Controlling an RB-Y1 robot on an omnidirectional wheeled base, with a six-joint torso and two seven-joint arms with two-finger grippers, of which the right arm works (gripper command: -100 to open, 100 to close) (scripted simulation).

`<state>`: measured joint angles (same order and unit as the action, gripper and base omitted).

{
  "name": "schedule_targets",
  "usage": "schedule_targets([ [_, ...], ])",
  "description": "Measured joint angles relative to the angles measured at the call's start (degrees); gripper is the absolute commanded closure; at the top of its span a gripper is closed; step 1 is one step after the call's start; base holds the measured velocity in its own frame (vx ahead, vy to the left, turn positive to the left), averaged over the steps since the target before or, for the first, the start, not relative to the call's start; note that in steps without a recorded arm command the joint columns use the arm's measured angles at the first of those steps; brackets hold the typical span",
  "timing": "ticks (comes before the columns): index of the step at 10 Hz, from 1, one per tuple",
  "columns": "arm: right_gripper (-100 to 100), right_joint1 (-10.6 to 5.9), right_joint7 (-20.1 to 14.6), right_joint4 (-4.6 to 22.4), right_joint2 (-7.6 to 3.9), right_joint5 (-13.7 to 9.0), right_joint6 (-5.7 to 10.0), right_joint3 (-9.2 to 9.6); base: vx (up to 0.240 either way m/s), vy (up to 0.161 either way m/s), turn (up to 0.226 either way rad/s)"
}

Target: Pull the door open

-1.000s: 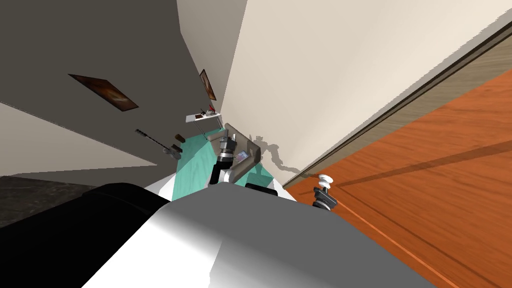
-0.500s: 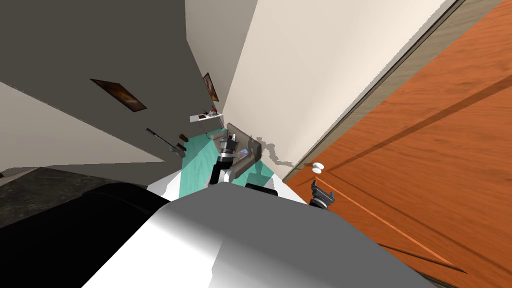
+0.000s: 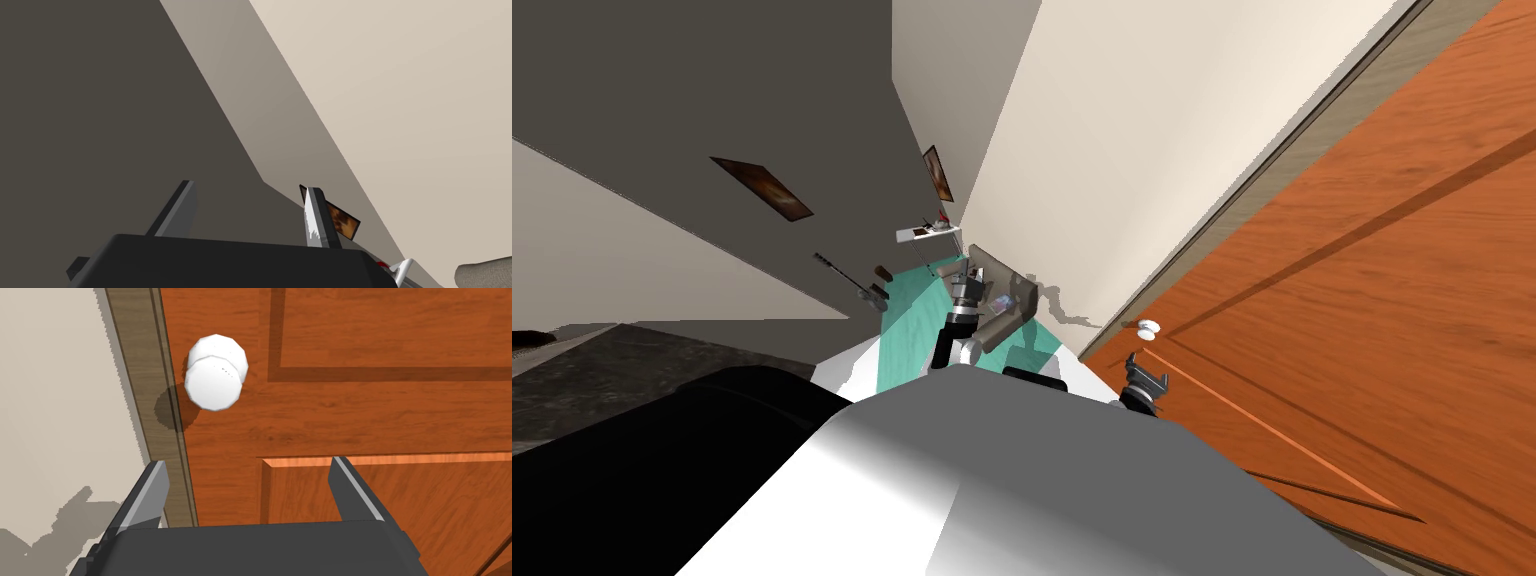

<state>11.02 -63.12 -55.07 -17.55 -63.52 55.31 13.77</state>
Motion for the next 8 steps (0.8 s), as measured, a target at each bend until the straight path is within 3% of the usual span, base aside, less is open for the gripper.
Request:
schedule_targets([
  [2, -100, -1.11, 1.52, 0.26, 1.33, -0.1, 0.2, 0.03, 0.029, 0.002, 0.022],
  [4, -100, -1.53, 2.34, 0.05, 1.81, -0.24, 0.2, -0.02, 0.014, -0.006, -0.012],
  [8, -100, -1.61, -1.5, 2.27, -1.0, -0.09, -0.01, 0.12, 0.059, -0.026, -0.019],
])
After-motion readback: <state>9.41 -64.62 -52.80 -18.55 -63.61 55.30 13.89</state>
